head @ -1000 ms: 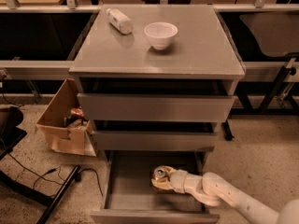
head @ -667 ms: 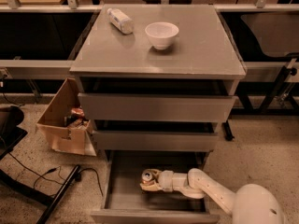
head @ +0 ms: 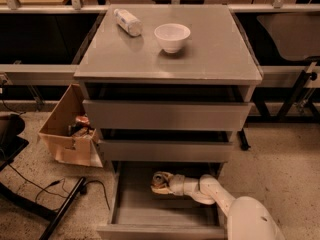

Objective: Place orange can into bottom drawer

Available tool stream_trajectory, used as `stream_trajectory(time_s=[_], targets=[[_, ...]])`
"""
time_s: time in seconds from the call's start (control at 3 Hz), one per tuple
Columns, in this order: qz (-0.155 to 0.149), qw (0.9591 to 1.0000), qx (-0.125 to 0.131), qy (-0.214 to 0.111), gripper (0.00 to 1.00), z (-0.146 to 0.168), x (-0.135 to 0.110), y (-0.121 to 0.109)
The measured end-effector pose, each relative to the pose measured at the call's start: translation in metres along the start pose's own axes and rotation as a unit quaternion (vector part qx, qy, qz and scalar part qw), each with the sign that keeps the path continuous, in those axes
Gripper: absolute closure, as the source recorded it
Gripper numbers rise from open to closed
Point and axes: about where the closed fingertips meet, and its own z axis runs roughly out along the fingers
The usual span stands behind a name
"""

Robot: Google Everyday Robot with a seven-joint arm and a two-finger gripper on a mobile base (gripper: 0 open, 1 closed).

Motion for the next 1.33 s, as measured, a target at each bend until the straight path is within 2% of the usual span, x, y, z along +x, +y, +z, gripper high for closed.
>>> stream_trajectory(time_s=[0.33,0.67,1.0,1.33], targets=[[-0.021,0.9995,0.021,-0.006,1.0,0.0057,0.0035,-0.0158],[-0.043,0.9986,0.029,0.007,1.0,0.0056,0.0069,-0.0197],[-0.056,0.9978,0.015,0.033,1.0,0.0069,0.0093,-0.0124],[-0.055,0.9978,0.013,0.033,0.82,0.0084,0.0092,-0.0102]])
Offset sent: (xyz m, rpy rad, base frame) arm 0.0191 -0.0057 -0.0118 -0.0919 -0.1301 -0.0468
